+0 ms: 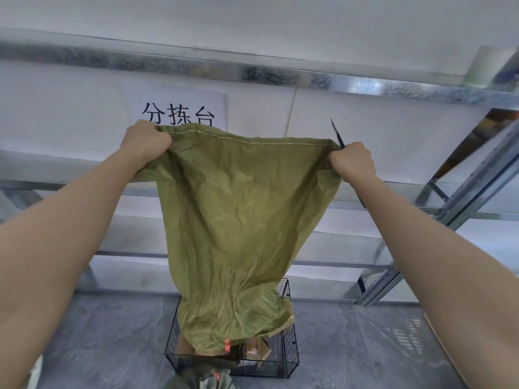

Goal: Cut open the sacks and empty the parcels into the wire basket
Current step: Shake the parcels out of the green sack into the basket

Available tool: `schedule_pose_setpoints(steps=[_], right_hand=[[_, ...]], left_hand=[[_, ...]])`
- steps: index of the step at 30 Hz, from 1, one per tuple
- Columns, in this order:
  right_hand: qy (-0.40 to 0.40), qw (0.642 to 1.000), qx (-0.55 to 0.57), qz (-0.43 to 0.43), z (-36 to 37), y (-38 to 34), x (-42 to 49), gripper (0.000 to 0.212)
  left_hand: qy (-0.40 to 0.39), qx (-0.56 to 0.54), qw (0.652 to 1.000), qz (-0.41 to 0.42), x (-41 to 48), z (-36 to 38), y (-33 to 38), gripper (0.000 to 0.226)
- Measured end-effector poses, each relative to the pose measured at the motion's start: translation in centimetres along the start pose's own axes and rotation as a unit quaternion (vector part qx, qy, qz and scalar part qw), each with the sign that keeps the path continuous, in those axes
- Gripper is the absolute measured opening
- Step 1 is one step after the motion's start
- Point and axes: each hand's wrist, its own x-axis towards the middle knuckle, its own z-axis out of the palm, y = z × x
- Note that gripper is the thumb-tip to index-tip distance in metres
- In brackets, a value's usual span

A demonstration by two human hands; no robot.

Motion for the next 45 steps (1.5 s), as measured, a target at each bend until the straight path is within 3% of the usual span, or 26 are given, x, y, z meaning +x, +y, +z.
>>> schedule_pose_setpoints(steps=[1, 4, 6, 11, 14, 16, 18, 21, 24, 27, 30, 33, 36, 38, 40, 42, 45], right_hand=[[0.003, 1.000, -0.004, 0.003, 0.1, 0.1, -0.1, 0.004], [0.002, 1.000, -0.010, 0.008, 0.3, 0.5, -0.5, 0.008], [0.001, 1.000, -0.010, 0.005, 0.5, 0.7, -0.8, 0.010], [-0.017, 1.000, -0.009, 0.003, 1.8, 0.5, -1.9, 0.007], [-0.045, 0.999, -0.005, 0.007, 2.7, -0.1, -2.7, 0.015], [-0.068, 0.998, 0.007, 0.008, 3.3, -0.6, -3.3, 0.025], [-0.097, 0.995, 0.026, 0.008, 3.9, -1.2, -3.9, 0.025], [-0.167, 0.983, 0.074, 0.006, 4.9, -2.4, -5.1, 0.016], [-0.237, 0.965, 0.110, -0.020, 5.7, -3.5, -6.3, 0.015], [-0.285, 0.952, 0.096, -0.055, 6.2, -4.5, -7.4, 0.033], [-0.298, 0.949, 0.069, -0.080, 6.6, -5.4, -8.8, 0.057], [-0.301, 0.944, 0.059, -0.119, 7.4, -5.9, -10.5, 0.062], [-0.251, 0.955, 0.037, -0.151, 8.7, -5.8, -11.7, 0.088], [-0.213, 0.965, 0.017, -0.151, 9.5, -5.5, -11.9, 0.080], [-0.189, 0.971, 0.027, -0.142, 9.5, -5.3, -12.0, 0.057], [-0.181, 0.973, 0.056, -0.134, 8.9, -5.2, -12.1, 0.035], [-0.187, 0.967, 0.106, -0.136, 7.6, -4.9, -12.2, 0.017]], left_hand=[[-0.029, 0.004, 1.000, 0.001, -0.1, 0.0, 0.0, 0.018], [-0.126, 0.016, 0.992, -0.014, 0.1, 0.1, -0.6, 0.057], [-0.121, 0.042, 0.992, -0.005, 0.1, 0.3, -0.9, 0.068], [-0.079, 0.159, 0.984, 0.012, -1.0, 1.5, -0.5, 0.039], [-0.110, 0.095, 0.989, -0.026, -1.3, 2.3, -0.3, 0.017], [-0.137, -0.007, 0.988, -0.069, -1.5, 2.8, -0.1, 0.009], [-0.188, -0.158, 0.961, -0.126, -2.1, 3.3, 0.2, 0.013], [-0.246, -0.336, 0.891, -0.181, -3.2, 3.6, 0.8, 0.020], [-0.257, -0.406, 0.854, -0.200, -3.7, 3.9, 1.1, 0.019], [-0.258, -0.452, 0.826, -0.216, -4.3, 4.3, 1.4, 0.019], [-0.255, -0.515, 0.783, -0.239, -4.8, 4.6, 1.5, 0.020], [-0.242, -0.570, 0.738, -0.267, -5.1, 4.8, 1.5, 0.017], [-0.230, -0.608, 0.706, -0.281, -5.4, 5.0, 1.5, 0.016], [-0.227, -0.622, 0.692, -0.287, -5.6, 5.1, 1.4, 0.014], [-0.238, -0.618, 0.693, -0.285, -6.2, 4.9, 1.4, 0.013], [-0.232, -0.594, 0.718, -0.280, -6.5, 4.7, 1.2, 0.014], [-0.164, -0.505, 0.810, -0.248, -5.8, 4.9, 0.4, 0.010]])
